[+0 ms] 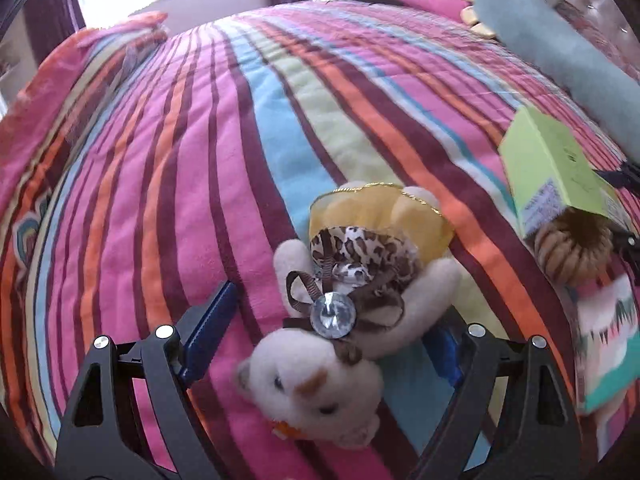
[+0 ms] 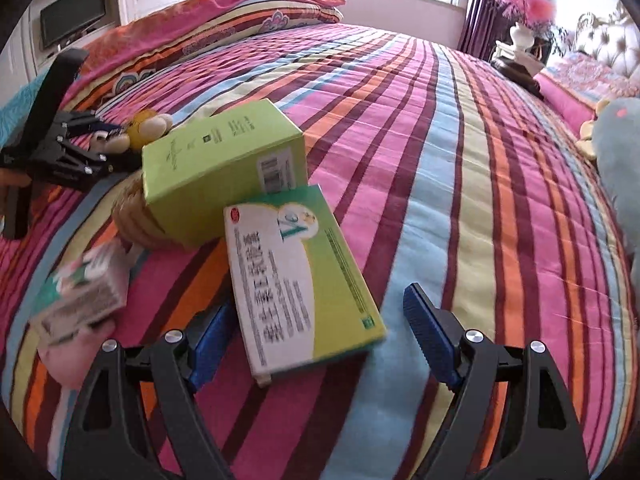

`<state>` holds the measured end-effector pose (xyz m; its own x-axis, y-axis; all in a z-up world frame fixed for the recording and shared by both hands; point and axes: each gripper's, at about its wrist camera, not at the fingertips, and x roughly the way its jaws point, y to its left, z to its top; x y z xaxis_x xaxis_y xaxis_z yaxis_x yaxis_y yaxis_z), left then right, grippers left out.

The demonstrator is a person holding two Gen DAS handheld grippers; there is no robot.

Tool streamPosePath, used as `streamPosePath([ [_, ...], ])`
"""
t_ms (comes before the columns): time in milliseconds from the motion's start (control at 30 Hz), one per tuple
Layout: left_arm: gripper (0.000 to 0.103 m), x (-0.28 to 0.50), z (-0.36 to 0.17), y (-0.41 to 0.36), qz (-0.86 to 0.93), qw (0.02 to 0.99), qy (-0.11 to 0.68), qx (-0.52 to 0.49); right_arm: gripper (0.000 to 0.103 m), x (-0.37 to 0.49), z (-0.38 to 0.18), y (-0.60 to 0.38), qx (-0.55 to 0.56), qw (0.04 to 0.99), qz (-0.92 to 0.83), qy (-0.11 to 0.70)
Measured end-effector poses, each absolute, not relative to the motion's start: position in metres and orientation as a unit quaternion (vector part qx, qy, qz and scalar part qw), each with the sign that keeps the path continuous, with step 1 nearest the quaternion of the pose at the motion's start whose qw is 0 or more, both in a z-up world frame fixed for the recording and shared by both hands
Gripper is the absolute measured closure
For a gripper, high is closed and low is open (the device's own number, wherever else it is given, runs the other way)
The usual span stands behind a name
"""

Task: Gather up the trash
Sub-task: 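Grasp the vitamin E box with right tool while left grasps white teddy bear, then carry vitamin E box and teddy bear over the wastebasket and open both tools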

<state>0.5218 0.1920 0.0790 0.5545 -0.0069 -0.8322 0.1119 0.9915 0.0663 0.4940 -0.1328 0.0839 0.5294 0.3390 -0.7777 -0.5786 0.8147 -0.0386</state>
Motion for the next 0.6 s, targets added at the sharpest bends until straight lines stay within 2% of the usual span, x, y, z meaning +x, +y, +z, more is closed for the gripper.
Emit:
streamPosePath([
  [33,0.025,0.521,0.079,0.190,-0.030,0.880,0.471,0.052,0.026,0.495,0.084,-0.132,-0.145,0.861,0.267,0.408],
  [67,0.040,0.519,0.081,0.189,-0.033,0.881,0.471,0.046,0.035,0.494,0.084,-0.131,-0.141,0.861,0.267,0.410],
  [100,0.046,0.517,0.083,0.188,-0.031,0.882,0.468,0.039,0.040,0.492,0.084,-0.131,-0.134,0.859,0.270,0.414],
  [133,0.053,0.516,0.084,0.187,-0.024,0.883,0.468,0.039,0.041,0.491,0.085,-0.131,-0.130,0.860,0.269,0.415],
  [167,0.055,0.514,0.083,0.186,-0.019,0.881,0.471,0.037,0.042,0.487,0.085,-0.131,-0.126,0.860,0.267,0.416],
  [267,0.060,0.505,0.086,0.187,-0.007,0.883,0.469,0.022,0.043,0.477,0.088,-0.133,-0.110,0.864,0.255,0.421],
  [400,0.060,0.483,0.096,0.191,-0.009,0.888,0.459,-0.023,0.043,0.456,0.104,-0.142,-0.089,0.878,0.241,0.405],
  [600,0.060,0.420,0.123,0.182,-0.022,0.905,0.424,-0.027,0.043,0.416,0.120,-0.155,-0.091,0.892,0.213,0.389],
])
